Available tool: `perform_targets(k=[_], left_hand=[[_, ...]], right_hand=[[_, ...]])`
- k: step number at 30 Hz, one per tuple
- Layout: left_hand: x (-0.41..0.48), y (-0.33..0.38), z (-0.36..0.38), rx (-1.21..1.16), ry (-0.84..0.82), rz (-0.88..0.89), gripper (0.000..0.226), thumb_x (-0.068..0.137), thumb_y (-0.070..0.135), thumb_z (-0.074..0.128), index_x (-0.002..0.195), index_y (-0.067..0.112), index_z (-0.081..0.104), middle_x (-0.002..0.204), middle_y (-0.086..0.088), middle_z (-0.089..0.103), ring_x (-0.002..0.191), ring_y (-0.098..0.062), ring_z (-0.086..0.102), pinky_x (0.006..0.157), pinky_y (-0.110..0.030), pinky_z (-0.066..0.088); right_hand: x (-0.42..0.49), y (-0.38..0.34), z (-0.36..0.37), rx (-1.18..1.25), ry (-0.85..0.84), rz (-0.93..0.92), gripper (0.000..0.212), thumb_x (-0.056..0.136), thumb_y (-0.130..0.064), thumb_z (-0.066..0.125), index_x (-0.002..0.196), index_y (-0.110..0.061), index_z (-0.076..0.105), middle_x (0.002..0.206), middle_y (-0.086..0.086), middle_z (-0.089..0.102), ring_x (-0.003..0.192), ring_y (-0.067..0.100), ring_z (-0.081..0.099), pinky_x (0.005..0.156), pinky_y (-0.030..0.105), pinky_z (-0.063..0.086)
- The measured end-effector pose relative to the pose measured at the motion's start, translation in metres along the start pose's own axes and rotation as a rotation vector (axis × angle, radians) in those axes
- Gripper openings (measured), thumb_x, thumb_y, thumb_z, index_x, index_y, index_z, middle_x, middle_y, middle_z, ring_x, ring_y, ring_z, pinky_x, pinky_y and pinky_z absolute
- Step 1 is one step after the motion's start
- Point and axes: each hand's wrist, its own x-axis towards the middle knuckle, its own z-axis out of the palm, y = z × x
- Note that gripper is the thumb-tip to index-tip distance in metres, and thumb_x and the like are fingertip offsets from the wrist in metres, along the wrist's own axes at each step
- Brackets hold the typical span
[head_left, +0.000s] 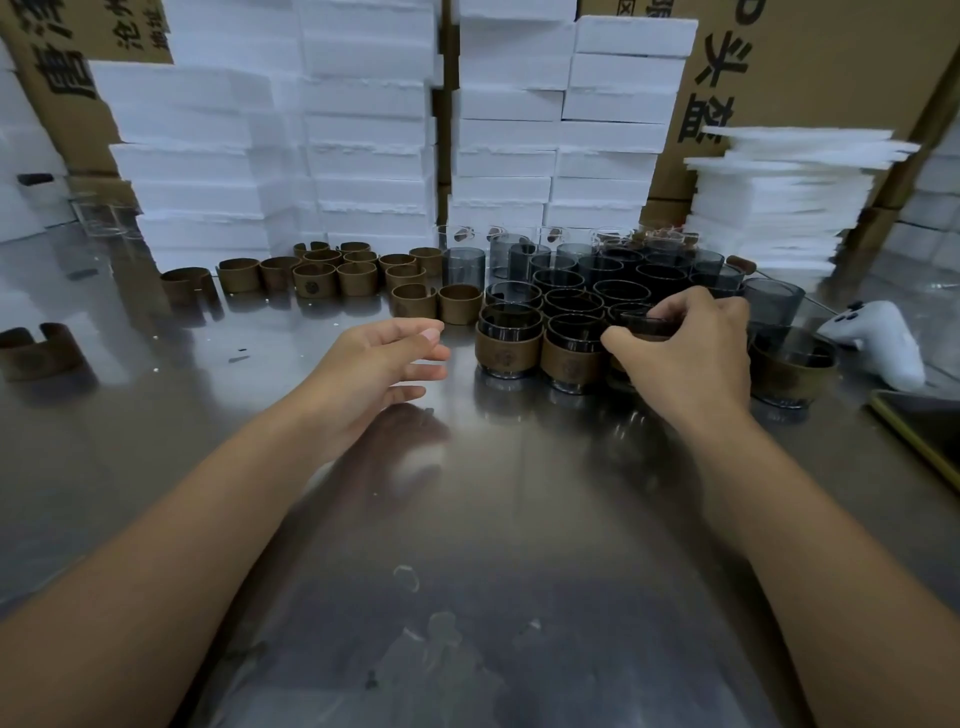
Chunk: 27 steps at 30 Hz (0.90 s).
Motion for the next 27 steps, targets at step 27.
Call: perform_targets(k=[27], left_hand=[[-0.003,0.0,0.003,0.044,-0.008,-0.014,0.013,0.093,0.022,0.058,0.102,0.023,0.068,0.083,0.005,0.074,0.081,-0.01,0.07,0.072,-0.025,0.05]], right_hand=[[-0.003,0.004,0.01,0.041,-0.07,-0.039,0.045,0.08,-0.042,0.067,0.121,-0.028,0.053,0.126,0.001,0.045,0.127,0.022,0.029,0.097,0.034,0.03]])
